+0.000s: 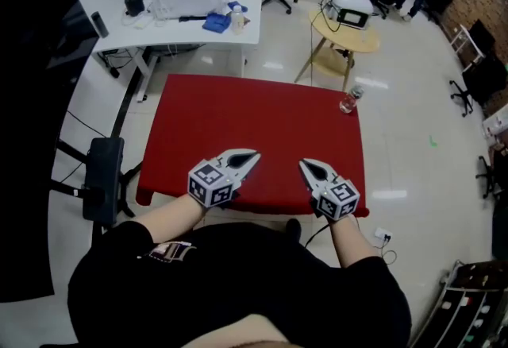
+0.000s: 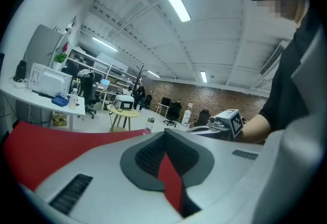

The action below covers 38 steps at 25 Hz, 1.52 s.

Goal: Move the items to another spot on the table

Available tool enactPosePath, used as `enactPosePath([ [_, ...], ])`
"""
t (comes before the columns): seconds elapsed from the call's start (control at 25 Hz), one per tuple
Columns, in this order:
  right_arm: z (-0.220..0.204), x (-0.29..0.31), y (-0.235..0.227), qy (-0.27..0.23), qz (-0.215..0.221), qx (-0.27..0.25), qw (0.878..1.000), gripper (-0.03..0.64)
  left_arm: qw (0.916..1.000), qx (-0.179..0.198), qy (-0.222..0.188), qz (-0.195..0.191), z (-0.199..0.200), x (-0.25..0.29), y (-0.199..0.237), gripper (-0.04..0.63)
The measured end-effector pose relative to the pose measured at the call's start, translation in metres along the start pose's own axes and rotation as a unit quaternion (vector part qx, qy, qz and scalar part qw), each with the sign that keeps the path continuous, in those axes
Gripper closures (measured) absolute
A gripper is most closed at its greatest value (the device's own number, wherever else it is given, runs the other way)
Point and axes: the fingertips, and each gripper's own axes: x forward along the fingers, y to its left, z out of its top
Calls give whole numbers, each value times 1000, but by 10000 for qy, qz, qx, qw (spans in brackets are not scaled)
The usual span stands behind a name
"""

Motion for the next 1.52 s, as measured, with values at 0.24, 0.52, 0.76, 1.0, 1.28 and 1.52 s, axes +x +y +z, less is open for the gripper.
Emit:
enactPosePath([
  [0.24, 37, 13, 120, -139, 717, -43, 9973, 612, 9999, -102, -45, 39, 0, -89, -36, 592],
  [0.52, 40, -7, 195, -84, 1537, 63, 9881, 612, 9987, -197, -379, 280, 3, -120, -71, 592],
  [0.76, 33, -27, 195, -213, 1697, -213, 9850, 612, 9979, -268, -531, 268, 1, -118, -98, 592],
  [1.0, 35, -31, 198, -208, 1834, -129, 9827, 614, 9981, -382, -431, 229, -6, -113, -103, 592],
  [1.28, 42, -30, 199, -283, 1775, -112, 9836, 614, 9979, -376, -480, 235, -2, -114, -97, 592],
  [1.52, 42, -29, 202, -324, 1794, -135, 9832, 614, 9981, -394, -427, 185, -3, -116, -98, 592],
])
